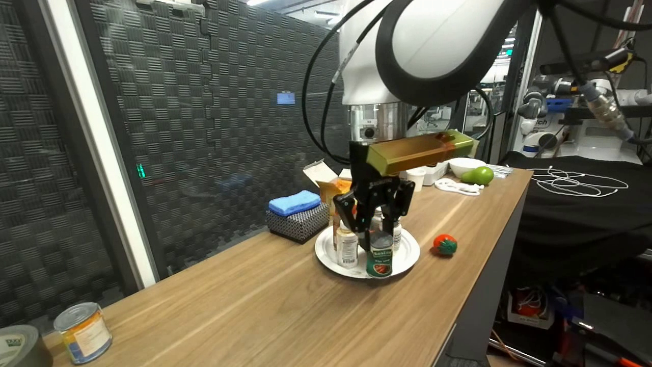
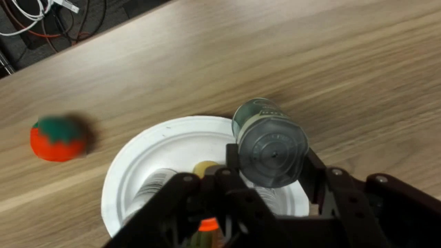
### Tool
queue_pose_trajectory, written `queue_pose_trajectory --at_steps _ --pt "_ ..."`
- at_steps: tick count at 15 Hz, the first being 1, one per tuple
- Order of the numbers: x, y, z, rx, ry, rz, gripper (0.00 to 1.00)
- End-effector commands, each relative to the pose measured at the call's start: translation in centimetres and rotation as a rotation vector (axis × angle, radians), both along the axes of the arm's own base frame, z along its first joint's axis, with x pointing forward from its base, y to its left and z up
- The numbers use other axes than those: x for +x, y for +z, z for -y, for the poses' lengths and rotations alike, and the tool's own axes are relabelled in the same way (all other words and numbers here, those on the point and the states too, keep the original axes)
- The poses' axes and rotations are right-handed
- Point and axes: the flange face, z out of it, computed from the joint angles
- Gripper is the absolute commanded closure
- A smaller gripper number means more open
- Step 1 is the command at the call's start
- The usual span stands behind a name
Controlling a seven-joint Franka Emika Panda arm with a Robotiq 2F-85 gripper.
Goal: Pick up the bottles and small containers from the table and put them on the white plate.
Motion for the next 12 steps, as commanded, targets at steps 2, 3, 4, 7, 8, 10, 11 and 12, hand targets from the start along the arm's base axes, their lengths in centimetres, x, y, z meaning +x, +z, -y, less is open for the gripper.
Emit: queue_pose_trajectory --at_steps 2,3,4,7,8,10,11,12 --pt "-1.1 0.2 2.4 -0.008 -0.030 0.044 0.80" --pt "-0.9 0.1 2.8 -0.004 -0.035 0.056 0.80" --pt "-0.6 0.0 3.1 -0.004 -0.040 0.060 0.80" --pt "0.0 0.0 4.0 0.005 -0.056 0.069 0.80" --pt "0.1 -0.1 4.2 0.009 -0.061 0.070 0.80" --pt "0.4 -0.4 4.5 0.008 -0.061 0.058 0.80" --pt "0.5 -0.6 4.6 0.011 -0.062 0.050 0.80" --pt "0.6 -0.8 4.7 0.010 -0.063 0.047 0.80"
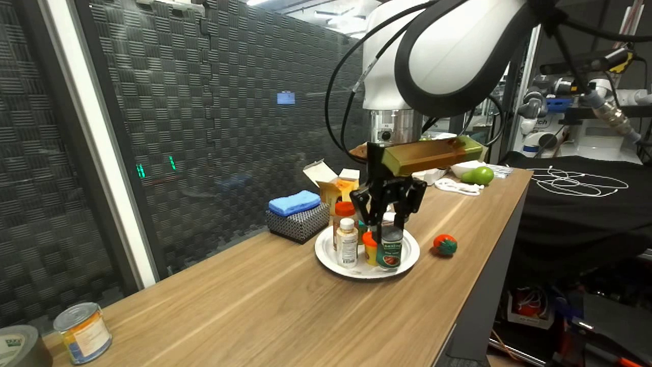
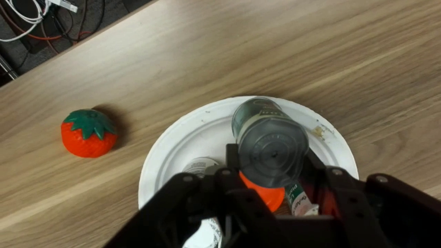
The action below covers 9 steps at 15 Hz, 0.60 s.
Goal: Pick up the bottles and small containers from the table and put them on the white plate.
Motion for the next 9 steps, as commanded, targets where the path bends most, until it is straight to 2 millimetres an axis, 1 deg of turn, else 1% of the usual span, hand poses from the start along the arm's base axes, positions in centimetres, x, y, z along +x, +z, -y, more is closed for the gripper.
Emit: queue_pose_trajectory --at_steps 1,9 --pt "0.7 0.0 0.5 0.008 0.006 0.006 0.80" --pt "2.5 -0.6 0.7 0.010 -0.011 0.006 0.80"
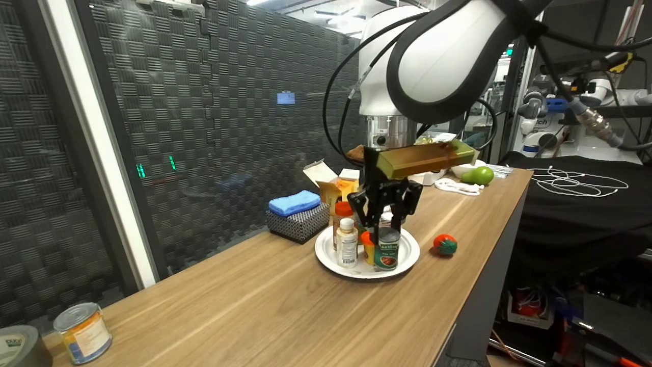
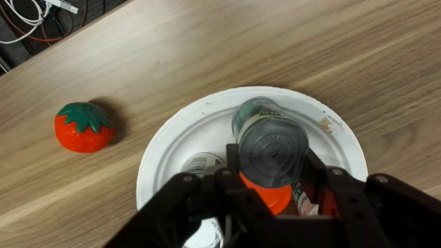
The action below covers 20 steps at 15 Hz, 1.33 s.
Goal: Pick up the bottles and small containers from the table and put them on the white plate.
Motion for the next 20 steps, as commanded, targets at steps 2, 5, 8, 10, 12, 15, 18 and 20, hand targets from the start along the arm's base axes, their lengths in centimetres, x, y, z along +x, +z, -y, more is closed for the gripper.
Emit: queue_pose_trajectory --at_steps 2,5,8,10,12,15,18,20 --pt "1.9 0.2 0.1 0.013 -0.007 0.015 0.80" --pt "2.7 -0.1 0.2 0.011 -0.013 0.017 0.80" --pt "3.4 -0.3 0.4 0.011 -0.021 0.017 0.80" --pt "3.6 -0.5 0.4 0.015 -0.019 0.014 0.80" --pt "3.5 -0.8 0.3 0.022 -0.013 0.008 0.80" --pt "3.0 -0.9 0.1 0.027 0.001 0.006 0.31" --pt "2.6 -0.4 0.3 0.038 -0.001 0.016 0.16" --pt "2.4 0.2 0.4 0.041 -0.005 0.029 0.02"
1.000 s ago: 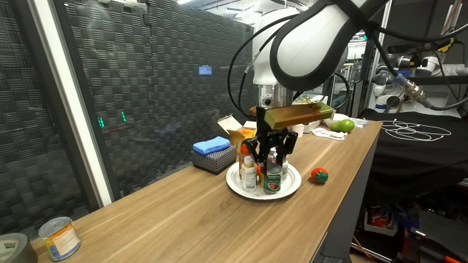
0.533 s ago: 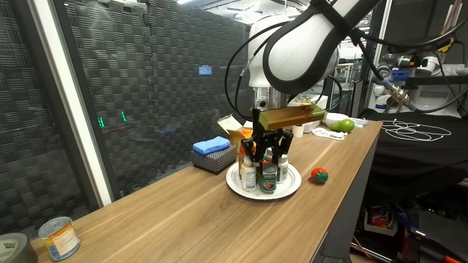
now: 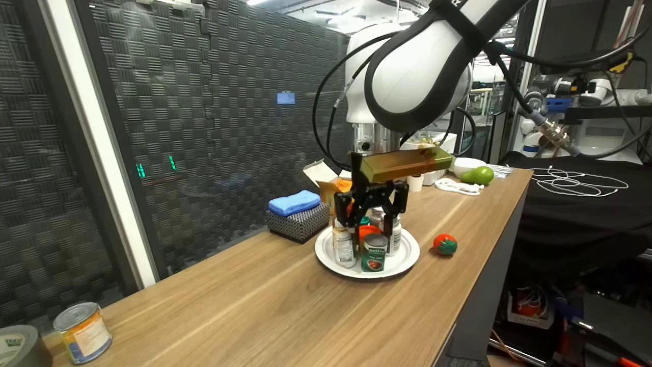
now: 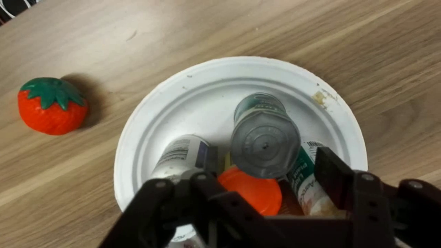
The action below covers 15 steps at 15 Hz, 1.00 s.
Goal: Pick up the bottles and small containers from the table and put them on the white plate.
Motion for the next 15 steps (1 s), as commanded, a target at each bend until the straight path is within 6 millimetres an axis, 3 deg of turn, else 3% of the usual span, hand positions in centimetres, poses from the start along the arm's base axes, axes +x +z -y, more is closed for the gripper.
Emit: queue_pose_trajectory --at_steps 1,8,11,15 --pt "-0.6 1.9 0.2 0.025 0.000 0.043 0.00" --pt "-4.0 6.4 2.3 0.017 -0.025 0.146 0.00" --pt "-6.0 5.8 5.0 -0.014 -0.021 0.104 0.00" --pt "-7.8 3.2 8.5 -0.061 0.055 0.047 0.00"
